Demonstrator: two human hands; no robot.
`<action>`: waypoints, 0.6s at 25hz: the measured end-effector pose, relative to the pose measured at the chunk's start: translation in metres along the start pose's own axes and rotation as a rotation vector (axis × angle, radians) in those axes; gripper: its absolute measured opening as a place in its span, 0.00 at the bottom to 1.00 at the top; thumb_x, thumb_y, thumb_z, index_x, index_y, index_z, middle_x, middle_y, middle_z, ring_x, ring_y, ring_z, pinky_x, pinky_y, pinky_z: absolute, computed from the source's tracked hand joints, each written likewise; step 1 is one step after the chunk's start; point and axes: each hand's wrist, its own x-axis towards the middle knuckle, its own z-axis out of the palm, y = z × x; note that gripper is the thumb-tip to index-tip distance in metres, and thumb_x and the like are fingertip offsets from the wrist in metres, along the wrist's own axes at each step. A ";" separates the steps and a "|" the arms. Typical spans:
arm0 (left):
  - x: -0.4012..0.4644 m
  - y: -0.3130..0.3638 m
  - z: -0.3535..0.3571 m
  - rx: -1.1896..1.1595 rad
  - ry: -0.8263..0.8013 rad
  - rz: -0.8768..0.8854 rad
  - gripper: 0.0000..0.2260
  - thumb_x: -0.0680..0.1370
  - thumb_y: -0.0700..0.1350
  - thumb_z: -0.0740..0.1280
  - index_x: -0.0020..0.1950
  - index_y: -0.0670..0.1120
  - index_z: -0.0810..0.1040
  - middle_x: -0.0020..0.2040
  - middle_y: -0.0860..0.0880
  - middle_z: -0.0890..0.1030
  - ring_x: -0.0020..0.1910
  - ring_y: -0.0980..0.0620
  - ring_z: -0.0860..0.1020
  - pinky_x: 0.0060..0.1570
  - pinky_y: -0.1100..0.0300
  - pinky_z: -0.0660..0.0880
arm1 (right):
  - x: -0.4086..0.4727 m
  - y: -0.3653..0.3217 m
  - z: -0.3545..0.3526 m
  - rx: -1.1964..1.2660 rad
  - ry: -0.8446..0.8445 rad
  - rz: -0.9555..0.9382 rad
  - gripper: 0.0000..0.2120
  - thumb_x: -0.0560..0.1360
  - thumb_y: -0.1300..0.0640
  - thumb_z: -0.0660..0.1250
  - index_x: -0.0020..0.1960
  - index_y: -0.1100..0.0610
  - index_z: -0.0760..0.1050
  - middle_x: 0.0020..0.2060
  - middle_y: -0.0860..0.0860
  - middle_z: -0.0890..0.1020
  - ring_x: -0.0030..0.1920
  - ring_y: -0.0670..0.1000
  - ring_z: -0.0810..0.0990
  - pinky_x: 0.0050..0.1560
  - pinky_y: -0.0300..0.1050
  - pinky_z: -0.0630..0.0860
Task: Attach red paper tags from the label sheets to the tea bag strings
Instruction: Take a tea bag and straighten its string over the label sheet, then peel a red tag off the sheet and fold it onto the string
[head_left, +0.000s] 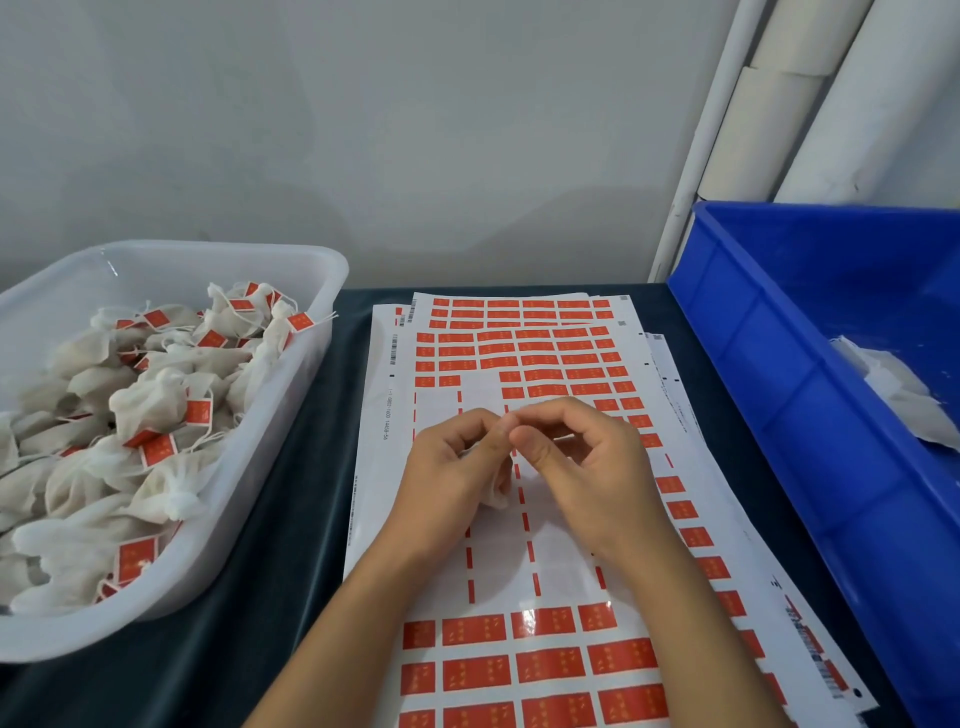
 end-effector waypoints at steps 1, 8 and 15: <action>0.000 0.000 0.000 -0.003 0.000 -0.011 0.19 0.80 0.57 0.65 0.42 0.44 0.83 0.32 0.48 0.80 0.33 0.52 0.79 0.44 0.60 0.80 | 0.000 0.000 -0.001 0.003 0.014 0.010 0.05 0.76 0.41 0.70 0.50 0.39 0.82 0.47 0.34 0.84 0.53 0.39 0.82 0.50 0.27 0.76; 0.000 0.002 0.005 0.114 0.013 -0.054 0.16 0.84 0.53 0.65 0.41 0.48 0.85 0.31 0.54 0.81 0.33 0.57 0.80 0.43 0.61 0.76 | 0.001 0.007 0.003 -0.296 0.152 -0.013 0.12 0.80 0.54 0.70 0.42 0.41 0.73 0.37 0.35 0.79 0.49 0.36 0.79 0.39 0.22 0.72; 0.000 0.000 0.004 0.093 -0.005 -0.037 0.14 0.83 0.55 0.66 0.42 0.54 0.86 0.30 0.50 0.80 0.30 0.55 0.79 0.38 0.65 0.79 | 0.001 0.008 0.006 -0.465 0.241 -0.162 0.10 0.80 0.58 0.70 0.47 0.46 0.71 0.44 0.41 0.75 0.43 0.44 0.76 0.45 0.31 0.70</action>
